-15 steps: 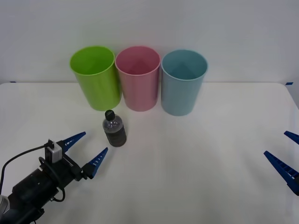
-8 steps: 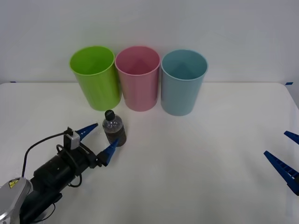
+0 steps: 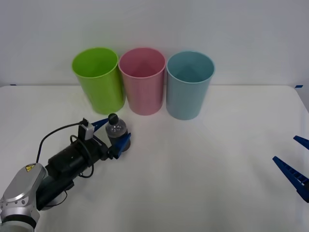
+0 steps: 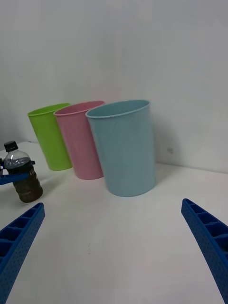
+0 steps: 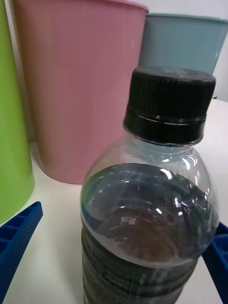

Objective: Grasp the object on the table and drop it into the matching bin: aluminum can to the light blue bin, PET bottle to the pink bin.

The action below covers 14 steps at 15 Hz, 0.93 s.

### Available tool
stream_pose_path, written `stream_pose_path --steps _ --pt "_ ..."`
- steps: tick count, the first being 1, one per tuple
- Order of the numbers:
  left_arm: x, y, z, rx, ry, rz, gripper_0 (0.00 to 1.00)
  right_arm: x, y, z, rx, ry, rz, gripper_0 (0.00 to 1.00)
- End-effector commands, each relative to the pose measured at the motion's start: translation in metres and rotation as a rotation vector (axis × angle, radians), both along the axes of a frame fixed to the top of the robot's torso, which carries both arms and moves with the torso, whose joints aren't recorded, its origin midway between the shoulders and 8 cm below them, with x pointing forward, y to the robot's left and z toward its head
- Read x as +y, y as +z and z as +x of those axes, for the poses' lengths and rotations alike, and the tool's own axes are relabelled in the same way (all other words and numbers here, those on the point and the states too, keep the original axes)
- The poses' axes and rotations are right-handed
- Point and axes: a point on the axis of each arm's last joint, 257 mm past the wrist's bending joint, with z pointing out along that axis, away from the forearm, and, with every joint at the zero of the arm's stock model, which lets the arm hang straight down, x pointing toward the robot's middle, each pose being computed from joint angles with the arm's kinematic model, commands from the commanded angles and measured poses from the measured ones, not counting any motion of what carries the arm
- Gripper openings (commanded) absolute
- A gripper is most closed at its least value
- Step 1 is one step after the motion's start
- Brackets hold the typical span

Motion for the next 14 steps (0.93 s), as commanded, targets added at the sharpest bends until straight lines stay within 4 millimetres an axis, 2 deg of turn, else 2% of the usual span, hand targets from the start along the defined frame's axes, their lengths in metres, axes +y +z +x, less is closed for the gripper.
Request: stream_pose_path --steps 1,8,9,10,11,12,14 --pt "-0.0044 0.0 0.0009 0.001 -0.005 -0.005 1.0 0.0 0.0 0.0 0.0 0.0 0.0 1.0" --pt "-0.0072 -0.0004 0.0009 0.003 -0.004 -0.009 1.0 0.0 0.0 0.0 0.0 0.0 0.0 1.0" --pt "-0.0066 -0.0005 0.0011 0.002 -0.003 -0.007 0.68 0.0 0.0 0.0 0.0 0.0 0.0 1.0" --pt "-0.0074 0.0 0.0009 -0.002 -0.005 -0.003 0.22 0.0 0.0 0.0 0.0 0.0 0.0 1.0" --pt "-0.0073 -0.0009 0.0008 -0.003 -0.006 0.002 0.05 0.0 0.0 0.0 0.0 0.0 0.0 1.0" --pt "-0.0073 -0.0009 0.0008 -0.006 -0.006 0.005 0.0 0.0 0.0 0.0 0.0 0.0 0.0 1.0" --pt "-0.0074 -0.0003 0.0009 -0.009 -0.006 0.008 0.0 0.0 0.0 0.0 0.0 0.0 0.0 1.0"
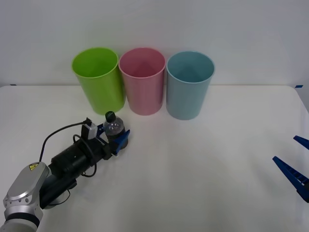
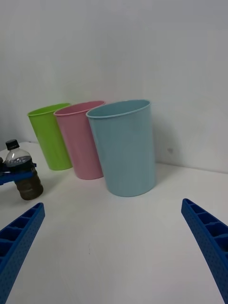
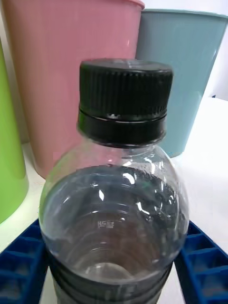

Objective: Grasp the object on the table and drop it into the matching bin: aluminum can to the light blue bin, PET bottle to the pink bin.

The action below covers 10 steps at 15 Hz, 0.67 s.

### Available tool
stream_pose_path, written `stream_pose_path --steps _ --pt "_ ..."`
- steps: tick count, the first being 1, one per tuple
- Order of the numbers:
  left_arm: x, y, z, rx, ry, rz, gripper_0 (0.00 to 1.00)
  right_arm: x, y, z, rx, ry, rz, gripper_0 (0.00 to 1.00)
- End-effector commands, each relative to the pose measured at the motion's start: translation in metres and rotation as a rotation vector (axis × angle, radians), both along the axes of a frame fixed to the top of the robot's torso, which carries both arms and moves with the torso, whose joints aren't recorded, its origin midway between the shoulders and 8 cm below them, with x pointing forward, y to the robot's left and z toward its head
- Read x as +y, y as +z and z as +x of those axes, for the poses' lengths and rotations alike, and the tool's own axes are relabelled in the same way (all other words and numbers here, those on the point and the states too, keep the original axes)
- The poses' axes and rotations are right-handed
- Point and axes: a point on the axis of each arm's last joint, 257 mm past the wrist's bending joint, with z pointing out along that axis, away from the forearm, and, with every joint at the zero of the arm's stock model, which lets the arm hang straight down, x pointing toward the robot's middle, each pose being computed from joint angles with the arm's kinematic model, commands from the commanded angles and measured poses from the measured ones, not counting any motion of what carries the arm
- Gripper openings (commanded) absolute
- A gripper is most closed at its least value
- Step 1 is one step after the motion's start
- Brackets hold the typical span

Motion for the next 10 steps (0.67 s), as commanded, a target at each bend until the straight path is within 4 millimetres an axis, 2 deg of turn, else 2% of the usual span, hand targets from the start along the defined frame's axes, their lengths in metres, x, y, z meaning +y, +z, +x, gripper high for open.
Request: stream_pose_path --steps 1,6,10 --pt "0.0 0.001 0.0 -0.004 -0.001 0.004 0.0 0.0 0.0 0.0 0.0 0.0 0.0 1.0" --pt "0.008 0.002 -0.002 -0.006 -0.01 0.007 0.0 0.0 0.0 0.0 0.0 0.0 0.0 1.0" --pt "0.022 0.016 -0.014 -0.027 -0.062 -0.014 0.0 0.0 0.0 0.0 0.0 0.0 0.0 1.0"
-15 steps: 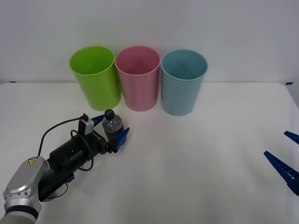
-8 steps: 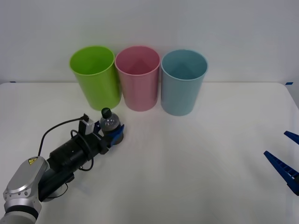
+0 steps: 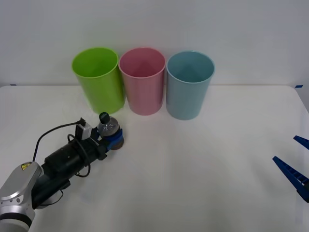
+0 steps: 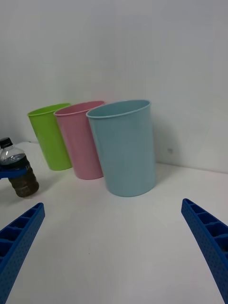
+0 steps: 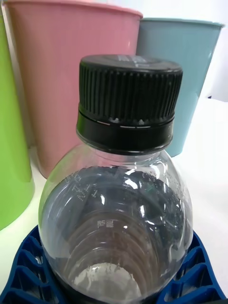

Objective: Grasp the object on the table and drop it into the matching bin: aluminum can to the light blue bin, PET bottle to the pink bin.

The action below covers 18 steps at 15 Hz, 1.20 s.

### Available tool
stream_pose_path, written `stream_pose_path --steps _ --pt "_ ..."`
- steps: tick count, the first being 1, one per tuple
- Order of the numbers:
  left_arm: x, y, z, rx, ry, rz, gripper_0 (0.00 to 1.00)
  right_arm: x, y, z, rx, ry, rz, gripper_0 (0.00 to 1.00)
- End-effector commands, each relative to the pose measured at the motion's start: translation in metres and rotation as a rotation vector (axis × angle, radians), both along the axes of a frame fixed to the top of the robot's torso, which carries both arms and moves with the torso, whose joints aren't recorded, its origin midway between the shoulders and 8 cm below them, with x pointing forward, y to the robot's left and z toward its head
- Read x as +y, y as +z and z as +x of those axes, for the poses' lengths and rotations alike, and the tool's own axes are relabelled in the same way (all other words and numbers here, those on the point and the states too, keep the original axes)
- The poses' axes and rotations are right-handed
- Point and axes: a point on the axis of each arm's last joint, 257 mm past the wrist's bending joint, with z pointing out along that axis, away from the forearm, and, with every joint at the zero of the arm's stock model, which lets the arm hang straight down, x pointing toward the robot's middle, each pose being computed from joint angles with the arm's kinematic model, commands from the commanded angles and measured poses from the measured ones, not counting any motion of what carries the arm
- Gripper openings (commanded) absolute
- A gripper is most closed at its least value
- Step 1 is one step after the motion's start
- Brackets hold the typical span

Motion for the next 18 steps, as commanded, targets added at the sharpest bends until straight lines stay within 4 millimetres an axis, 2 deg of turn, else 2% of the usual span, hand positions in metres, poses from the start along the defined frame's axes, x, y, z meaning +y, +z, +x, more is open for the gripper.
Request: stream_pose_path --steps 1,6,9,14,17,18 --pt "0.008 0.015 -0.011 -0.021 -0.041 -0.021 0.0 0.0 0.0 0.0 0.0 0.0 0.0 1.0" --pt "0.011 0.055 -0.045 -0.056 -0.092 -0.11 0.0 0.0 0.0 0.0 0.0 0.0 0.0 1.0" --pt "0.009 0.099 -0.063 -0.079 -0.129 -0.174 0.0 0.0 0.0 0.0 0.0 0.0 0.0 1.0" --pt "0.006 0.179 -0.072 -0.088 -0.135 -0.282 0.0 0.0 0.0 0.0 0.0 0.0 0.0 1.0" --pt "0.004 0.228 -0.067 -0.09 -0.118 -0.363 0.0 0.0 0.0 0.0 0.0 0.0 0.0 1.0" --pt "0.004 0.239 -0.064 -0.092 -0.111 -0.384 0.0 0.0 0.0 0.0 0.0 0.0 0.0 1.0"
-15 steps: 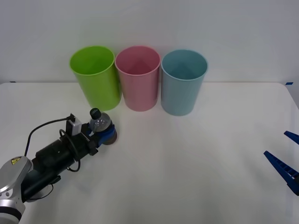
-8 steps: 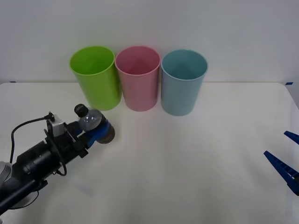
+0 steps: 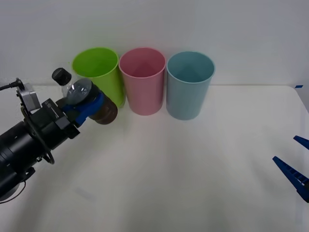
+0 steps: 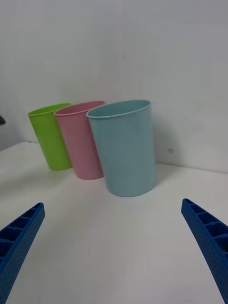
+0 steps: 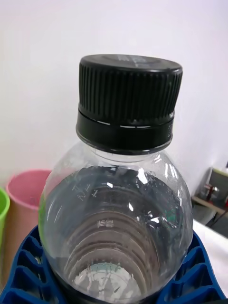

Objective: Grasp the object on the table and drop it into the matching bin: aluminum can to the light blue bin, PET bottle to the pink bin.

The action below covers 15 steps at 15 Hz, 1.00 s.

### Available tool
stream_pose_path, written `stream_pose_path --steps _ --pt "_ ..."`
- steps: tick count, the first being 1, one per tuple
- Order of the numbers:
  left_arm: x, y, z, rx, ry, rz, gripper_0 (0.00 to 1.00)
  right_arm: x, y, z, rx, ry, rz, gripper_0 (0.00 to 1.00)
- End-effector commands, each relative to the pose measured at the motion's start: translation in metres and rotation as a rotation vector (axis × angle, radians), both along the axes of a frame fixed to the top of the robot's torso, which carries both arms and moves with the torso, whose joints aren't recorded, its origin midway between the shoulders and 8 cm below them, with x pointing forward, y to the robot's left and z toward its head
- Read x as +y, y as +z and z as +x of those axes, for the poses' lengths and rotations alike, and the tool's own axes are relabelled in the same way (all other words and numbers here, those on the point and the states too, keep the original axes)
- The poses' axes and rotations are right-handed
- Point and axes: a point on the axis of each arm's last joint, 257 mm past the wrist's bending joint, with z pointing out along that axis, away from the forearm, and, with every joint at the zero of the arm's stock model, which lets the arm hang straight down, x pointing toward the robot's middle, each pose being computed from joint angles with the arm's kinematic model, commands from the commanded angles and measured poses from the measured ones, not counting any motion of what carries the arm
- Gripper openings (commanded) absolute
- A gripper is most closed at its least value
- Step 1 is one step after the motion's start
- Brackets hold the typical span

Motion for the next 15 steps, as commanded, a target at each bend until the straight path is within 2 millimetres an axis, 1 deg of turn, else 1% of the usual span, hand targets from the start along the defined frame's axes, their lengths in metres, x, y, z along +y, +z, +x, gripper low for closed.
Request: stream_pose_path --steps 1,2,4,6,8,9,12,15 --pt "0.0 0.037 0.011 -0.008 0.026 -0.054 0.0 0.0 0.0 0.0 0.0 0.0 0.0 1.0" --pt "0.0 0.05 0.019 -0.017 0.04 -0.069 0.0 0.0 0.0 0.0 0.0 0.0 0.0 1.0" --pt "-0.007 0.069 0.035 -0.025 0.068 -0.093 0.0 0.0 0.0 0.0 0.0 0.0 0.0 1.0" --pt "-0.018 0.076 0.052 -0.02 0.1 -0.096 0.0 0.0 0.0 0.0 0.0 0.0 0.0 1.0" --pt "-0.024 0.082 0.079 -0.024 0.125 -0.089 0.0 0.0 0.0 0.0 0.0 0.0 0.0 1.0" --pt "-0.03 0.085 0.097 -0.029 0.132 -0.071 0.0 0.0 0.0 0.0 0.0 0.0 0.0 1.0" --pt "-0.042 0.091 0.138 -0.029 0.16 -0.031 0.0 0.0 0.0 0.0 0.0 0.0 0.0 1.0" --pt "-0.062 0.091 0.164 -0.02 0.162 0.014 0.0 0.0 0.0 0.0 0.0 0.0 0.0 1.0"
